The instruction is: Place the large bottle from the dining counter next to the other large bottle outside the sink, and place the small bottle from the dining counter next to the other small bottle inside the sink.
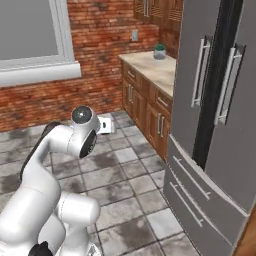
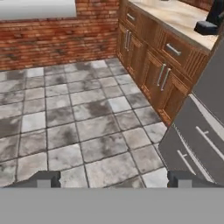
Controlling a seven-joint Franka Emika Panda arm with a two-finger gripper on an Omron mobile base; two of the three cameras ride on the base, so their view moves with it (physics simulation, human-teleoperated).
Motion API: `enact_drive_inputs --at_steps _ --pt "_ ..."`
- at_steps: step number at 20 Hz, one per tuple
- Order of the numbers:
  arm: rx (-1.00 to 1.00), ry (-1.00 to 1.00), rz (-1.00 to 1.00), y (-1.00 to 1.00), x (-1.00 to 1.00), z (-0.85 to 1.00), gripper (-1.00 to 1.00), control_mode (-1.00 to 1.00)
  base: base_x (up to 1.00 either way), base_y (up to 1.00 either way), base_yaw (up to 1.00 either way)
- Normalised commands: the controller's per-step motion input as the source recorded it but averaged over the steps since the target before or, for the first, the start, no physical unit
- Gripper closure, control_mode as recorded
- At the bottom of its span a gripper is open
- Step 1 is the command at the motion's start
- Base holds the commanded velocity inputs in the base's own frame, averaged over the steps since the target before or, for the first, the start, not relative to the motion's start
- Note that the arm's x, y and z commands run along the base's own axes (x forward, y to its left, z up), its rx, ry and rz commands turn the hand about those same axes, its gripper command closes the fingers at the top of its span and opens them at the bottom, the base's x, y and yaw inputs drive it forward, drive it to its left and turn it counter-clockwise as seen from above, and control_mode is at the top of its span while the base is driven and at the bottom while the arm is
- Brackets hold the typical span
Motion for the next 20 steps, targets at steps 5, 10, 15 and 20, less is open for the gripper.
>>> enact_drive_inputs --at_steps 5,10,15,20 --pt "0.00 0.00 0.00 0.00 0.00 0.00 -1.00 1.00 0.04 1.00 0.57" --pt "0.00 0.00 0.00 0.00 0.00 0.00 -1.00 1.00 0.32 1.00 0.53" --pt "0.00 0.00 0.00 0.00 0.00 0.00 -1.00 1.00 0.78 0.96 0.43" --pt "0.00 0.00 0.00 0.00 0.00 0.00 -1.00 1.00 1.00 0.83 0.20"
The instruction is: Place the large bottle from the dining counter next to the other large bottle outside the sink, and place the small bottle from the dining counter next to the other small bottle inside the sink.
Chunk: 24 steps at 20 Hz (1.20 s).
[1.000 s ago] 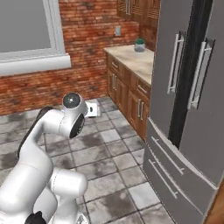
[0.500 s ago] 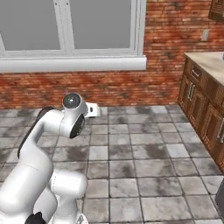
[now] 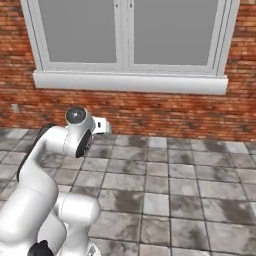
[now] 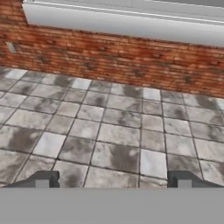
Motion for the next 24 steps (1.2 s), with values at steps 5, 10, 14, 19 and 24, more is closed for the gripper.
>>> enact_drive_inputs --at_steps 5,10,14,19,24 --pt "0.00 0.00 0.00 0.00 0.00 0.00 -1.00 1.00 0.95 1.00 0.29" --pt "0.00 0.00 0.00 0.00 0.00 0.00 -1.00 1.00 0.61 1.00 0.48" --pt "0.00 0.00 0.00 0.00 0.00 0.00 -1.00 1.00 0.60 1.00 0.51" --pt "0.00 0.00 0.00 0.00 0.00 0.00 -1.00 1.00 0.74 1.00 0.48" --pt "0.00 0.00 0.00 0.00 0.00 0.00 -1.00 1.00 0.84 1.00 0.45"
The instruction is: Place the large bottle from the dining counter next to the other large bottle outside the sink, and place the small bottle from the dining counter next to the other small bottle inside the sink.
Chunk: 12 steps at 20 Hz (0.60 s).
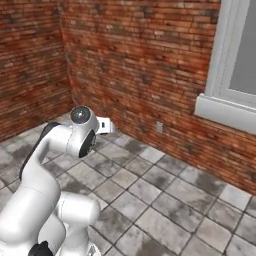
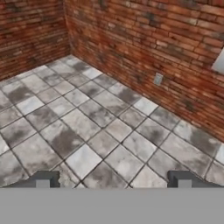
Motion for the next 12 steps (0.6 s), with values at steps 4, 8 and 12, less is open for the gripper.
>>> enact_drive_inputs --at_steps 4,8,12 --pt "0.00 0.00 0.00 0.00 0.00 0.00 -1.00 1.00 0.92 1.00 0.42" --pt "0.00 0.00 0.00 0.00 0.00 0.00 -1.00 1.00 0.99 1.00 0.39" --pt "0.00 0.00 0.00 0.00 0.00 0.00 -1.00 1.00 0.93 1.00 0.42"
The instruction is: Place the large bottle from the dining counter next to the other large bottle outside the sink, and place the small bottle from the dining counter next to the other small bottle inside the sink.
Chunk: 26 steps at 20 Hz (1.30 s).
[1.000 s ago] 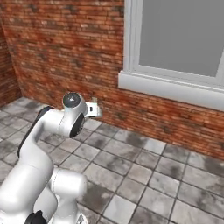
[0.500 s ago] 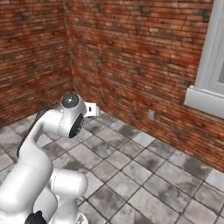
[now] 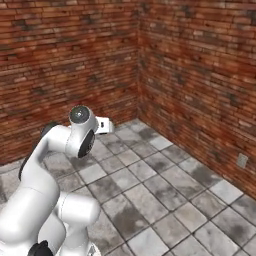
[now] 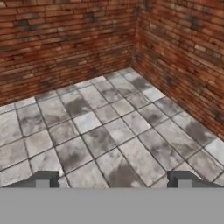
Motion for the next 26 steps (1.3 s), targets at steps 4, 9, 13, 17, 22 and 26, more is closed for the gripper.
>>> enact_drive_inputs --at_steps 4,9,13,17,22,26 --pt "0.00 0.00 0.00 0.00 0.00 0.00 -1.00 1.00 0.83 1.00 0.48" --pt "0.00 0.00 0.00 0.00 0.00 0.00 -1.00 1.00 0.61 1.00 0.52" --pt "0.00 0.00 0.00 0.00 0.00 0.00 -1.00 1.00 0.41 1.00 0.57" --pt "0.00 0.00 0.00 0.00 0.00 0.00 -1.00 1.00 0.23 1.00 0.61" --pt "0.00 0.00 0.00 0.00 0.00 0.00 -1.00 1.00 0.06 1.00 0.63" --pt "0.00 0.00 0.00 0.00 0.00 0.00 -1.00 1.00 0.11 1.00 0.60"
